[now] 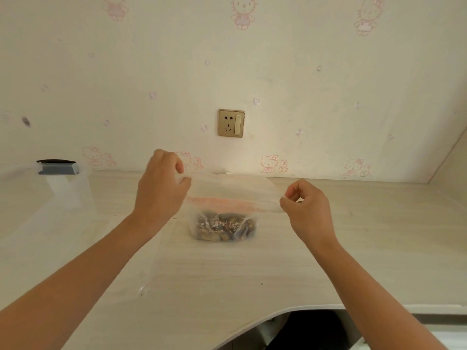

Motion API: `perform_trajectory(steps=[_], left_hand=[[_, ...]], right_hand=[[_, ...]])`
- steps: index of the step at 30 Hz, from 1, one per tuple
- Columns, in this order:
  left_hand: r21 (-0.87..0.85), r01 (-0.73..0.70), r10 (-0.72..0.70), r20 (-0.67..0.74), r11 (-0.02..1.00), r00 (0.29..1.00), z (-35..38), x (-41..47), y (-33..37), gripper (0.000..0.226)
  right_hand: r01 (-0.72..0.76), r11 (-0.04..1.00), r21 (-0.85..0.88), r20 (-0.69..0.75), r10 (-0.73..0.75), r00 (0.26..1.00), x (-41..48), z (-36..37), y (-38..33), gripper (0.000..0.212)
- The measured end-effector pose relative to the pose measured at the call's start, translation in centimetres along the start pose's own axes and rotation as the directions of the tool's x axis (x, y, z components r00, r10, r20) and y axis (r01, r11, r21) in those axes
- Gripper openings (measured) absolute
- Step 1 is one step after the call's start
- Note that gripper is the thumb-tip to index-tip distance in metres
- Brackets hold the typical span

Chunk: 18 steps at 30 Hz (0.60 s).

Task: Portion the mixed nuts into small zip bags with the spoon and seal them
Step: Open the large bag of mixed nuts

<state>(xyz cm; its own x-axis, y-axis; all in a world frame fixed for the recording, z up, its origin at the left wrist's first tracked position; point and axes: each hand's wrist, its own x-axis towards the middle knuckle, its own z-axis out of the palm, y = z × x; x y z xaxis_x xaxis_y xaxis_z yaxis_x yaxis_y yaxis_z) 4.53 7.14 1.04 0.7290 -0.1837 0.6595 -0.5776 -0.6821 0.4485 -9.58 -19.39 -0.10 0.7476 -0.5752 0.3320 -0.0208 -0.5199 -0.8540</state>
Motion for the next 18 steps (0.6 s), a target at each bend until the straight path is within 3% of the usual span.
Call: perform_trajectory(steps=[3,6,8,10,12,13,16,18], left_hand=[[-0.007,0.147,-0.146,0.078,0.989,0.986,-0.8,0.0,-2.2,0.023],[-0.230,0.401,-0.328,0.296,0.887,0.897,-0.4,-0.6,-3.3,0.017],[-0.419,0.636,-0.485,0.416,0.648,0.769,0.3,-1.2,-3.2,0.008],[-0.559,0.784,-0.555,0.576,0.268,0.600,0.9,-1.5,-2.5,0.009],[-0.634,0.768,-0.513,0.690,-0.091,0.510,1.5,-1.6,-1.5,0.011],[-0.647,0.736,-0.488,0.716,-0.199,0.498,1.9,-1.7,-0.9,0.012],[-0.644,0.709,-0.440,0.746,-0.287,0.499,2.7,-2.4,0.9,0.016],[-0.647,0.691,-0.403,0.754,-0.321,0.519,3.1,-3.0,1.9,0.018]], right_hand=[[0.001,0.999,-0.033,-0.016,-0.001,1.000,-0.5,0.5,-0.2,0.017],[0.003,1.000,0.005,-0.009,-0.003,1.000,-0.9,1.1,0.2,0.020],[-0.021,0.998,0.056,0.006,0.021,1.000,-1.4,1.7,0.5,0.022],[-0.095,0.987,0.130,0.022,0.092,0.995,-1.8,2.2,1.0,0.020],[-0.185,0.951,0.248,0.027,0.184,0.983,-2.1,2.6,1.3,0.015],[-0.242,0.912,0.330,0.031,0.246,0.969,-2.0,2.7,1.4,0.014],[-0.420,0.659,0.624,0.101,0.464,0.880,-1.7,3.1,2.0,0.015],[-0.456,0.488,0.744,0.151,0.542,0.827,-1.5,3.7,2.3,0.018]])
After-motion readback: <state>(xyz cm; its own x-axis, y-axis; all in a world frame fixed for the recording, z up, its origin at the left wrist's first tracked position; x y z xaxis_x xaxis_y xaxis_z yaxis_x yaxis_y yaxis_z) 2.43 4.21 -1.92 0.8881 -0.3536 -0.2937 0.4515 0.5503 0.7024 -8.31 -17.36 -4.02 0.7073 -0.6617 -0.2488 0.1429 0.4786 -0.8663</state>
